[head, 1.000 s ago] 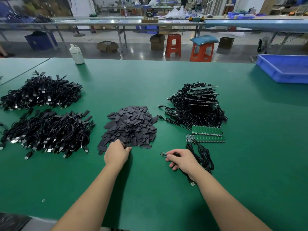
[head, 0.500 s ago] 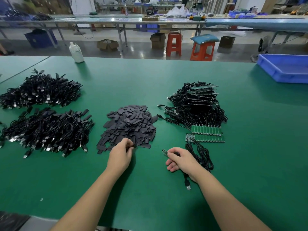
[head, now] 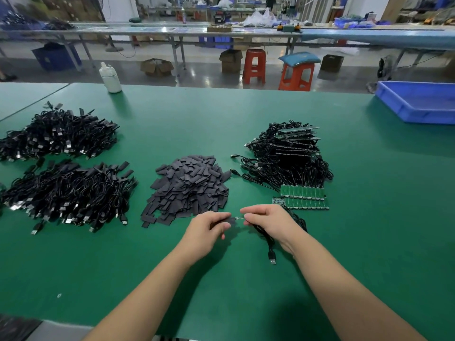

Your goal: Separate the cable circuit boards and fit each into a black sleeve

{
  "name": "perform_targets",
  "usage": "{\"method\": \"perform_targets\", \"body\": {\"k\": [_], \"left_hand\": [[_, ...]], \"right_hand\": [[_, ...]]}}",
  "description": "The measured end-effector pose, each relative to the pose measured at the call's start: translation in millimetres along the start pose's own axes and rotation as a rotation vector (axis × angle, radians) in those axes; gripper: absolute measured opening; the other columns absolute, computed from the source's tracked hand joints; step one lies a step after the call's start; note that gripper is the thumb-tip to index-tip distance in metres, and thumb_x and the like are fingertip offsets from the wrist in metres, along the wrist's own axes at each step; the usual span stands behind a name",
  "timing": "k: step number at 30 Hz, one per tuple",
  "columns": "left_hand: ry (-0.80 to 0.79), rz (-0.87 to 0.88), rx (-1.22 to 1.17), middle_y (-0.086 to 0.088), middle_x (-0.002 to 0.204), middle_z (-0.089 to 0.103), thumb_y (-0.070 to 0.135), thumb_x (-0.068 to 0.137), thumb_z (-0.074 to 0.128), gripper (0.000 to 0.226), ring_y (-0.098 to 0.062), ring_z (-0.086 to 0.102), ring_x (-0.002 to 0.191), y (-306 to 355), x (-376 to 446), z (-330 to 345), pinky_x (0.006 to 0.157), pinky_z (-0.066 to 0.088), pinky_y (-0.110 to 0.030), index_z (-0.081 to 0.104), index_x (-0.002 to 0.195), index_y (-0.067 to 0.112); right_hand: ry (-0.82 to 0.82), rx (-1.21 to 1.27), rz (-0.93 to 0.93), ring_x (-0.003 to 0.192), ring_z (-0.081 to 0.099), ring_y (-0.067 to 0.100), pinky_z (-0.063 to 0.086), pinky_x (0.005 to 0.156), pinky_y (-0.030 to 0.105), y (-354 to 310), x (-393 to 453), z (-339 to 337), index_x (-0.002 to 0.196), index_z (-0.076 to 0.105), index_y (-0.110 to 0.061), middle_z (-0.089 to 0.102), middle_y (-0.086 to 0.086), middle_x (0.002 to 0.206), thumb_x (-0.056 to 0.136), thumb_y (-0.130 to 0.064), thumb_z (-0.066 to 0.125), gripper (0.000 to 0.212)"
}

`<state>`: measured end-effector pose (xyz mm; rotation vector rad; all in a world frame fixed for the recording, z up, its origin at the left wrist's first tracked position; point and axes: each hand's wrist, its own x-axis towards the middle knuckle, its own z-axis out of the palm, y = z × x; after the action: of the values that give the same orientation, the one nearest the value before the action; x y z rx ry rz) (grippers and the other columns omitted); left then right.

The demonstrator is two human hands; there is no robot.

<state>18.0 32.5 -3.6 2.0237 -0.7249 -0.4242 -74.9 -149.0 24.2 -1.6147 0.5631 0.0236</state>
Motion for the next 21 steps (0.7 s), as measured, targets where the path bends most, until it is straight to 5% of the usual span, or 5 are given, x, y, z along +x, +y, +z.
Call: {"method": "perform_targets", "body": {"k": [9, 21], "left_hand": [[0.164, 0.206, 0.071, 0.009, 0.075, 0.063, 0.011, 0.092, 0.067, 0.021, -0.005, 0.059, 0.071, 14.0, -6.2, -6.4, 0.071, 0.040, -0.008, 0.075, 0.109, 0.021], [0.254, 0.244, 0.072, 0.017, 0.086, 0.069, 0.009, 0.089, 0.070, 0.021, -0.008, 0.062, 0.059, 15.6, -7.6, -2.7, 0.071, 0.047, -0.010, 0.077, 0.105, 0.020]], "right_hand": [[0.031, 0.219, 0.080, 0.075, 0.070, 0.017, 0.055, 0.080, 0.028, -3.3, -1.7, -0.5, 0.099, 0.074, -0.005, 0.076, 0.015, 0.086, 0.082, -0.001, 0.074, 0.018], [0.019, 0.257, 0.094, 0.068, 0.067, 0.014, 0.053, 0.075, 0.029, 0.7, -1.0, 4.0, 0.100, 0.074, -0.005, 0.076, 0.011, 0.085, 0.087, -0.006, 0.071, 0.013]]}}
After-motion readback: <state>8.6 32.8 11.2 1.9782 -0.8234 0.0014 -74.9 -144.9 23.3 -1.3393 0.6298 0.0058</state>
